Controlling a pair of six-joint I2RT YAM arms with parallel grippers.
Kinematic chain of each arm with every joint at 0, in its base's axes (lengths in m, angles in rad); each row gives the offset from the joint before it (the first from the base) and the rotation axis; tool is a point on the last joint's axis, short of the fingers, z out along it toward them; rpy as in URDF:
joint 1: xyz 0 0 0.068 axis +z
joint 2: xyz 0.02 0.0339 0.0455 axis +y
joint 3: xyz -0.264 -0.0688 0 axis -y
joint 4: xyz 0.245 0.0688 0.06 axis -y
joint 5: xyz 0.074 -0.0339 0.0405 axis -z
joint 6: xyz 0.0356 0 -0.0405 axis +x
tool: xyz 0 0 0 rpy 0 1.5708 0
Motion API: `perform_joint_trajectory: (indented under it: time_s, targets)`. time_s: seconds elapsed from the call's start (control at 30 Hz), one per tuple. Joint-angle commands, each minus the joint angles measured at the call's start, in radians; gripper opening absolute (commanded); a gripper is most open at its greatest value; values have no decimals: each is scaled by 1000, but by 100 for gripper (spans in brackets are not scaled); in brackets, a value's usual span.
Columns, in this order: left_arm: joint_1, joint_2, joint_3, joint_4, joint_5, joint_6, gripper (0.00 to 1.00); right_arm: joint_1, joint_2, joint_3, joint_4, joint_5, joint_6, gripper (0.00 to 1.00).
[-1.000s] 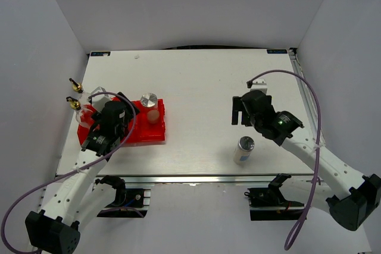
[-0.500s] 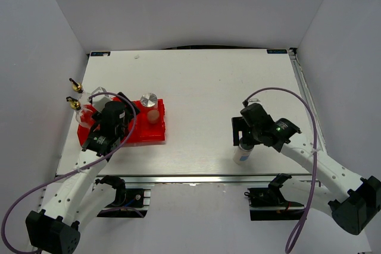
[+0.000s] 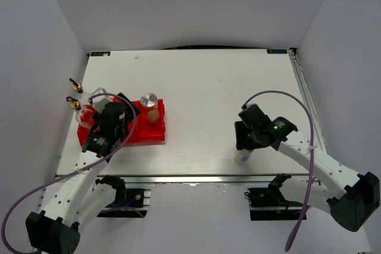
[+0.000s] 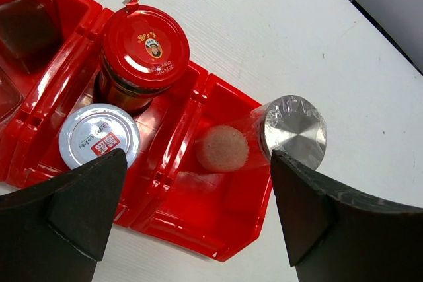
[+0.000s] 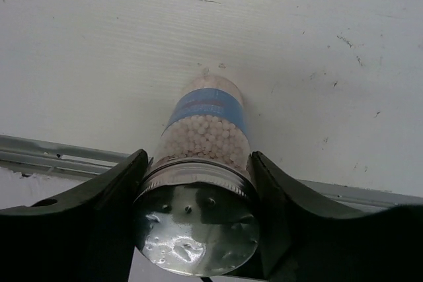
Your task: Organize the condiment bottles
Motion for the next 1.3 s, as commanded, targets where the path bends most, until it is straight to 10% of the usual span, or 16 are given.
perform_joint_trajectory:
  time_s: [0.0, 0.23, 0.47, 1.27]
  targets:
    - [3, -13, -8, 17, 6, 6, 98, 8, 4, 43, -59, 20, 12, 54]
    - [3, -20, -3, 24, 16, 9, 98, 65, 44, 118, -42, -8, -38, 16]
    - [3, -31, -6, 22, 16, 7, 98, 214, 132, 287, 125, -55, -158, 4]
    - [3, -68, -11, -6, -11, -16, 98, 397, 965, 1279, 230, -166, -374, 0]
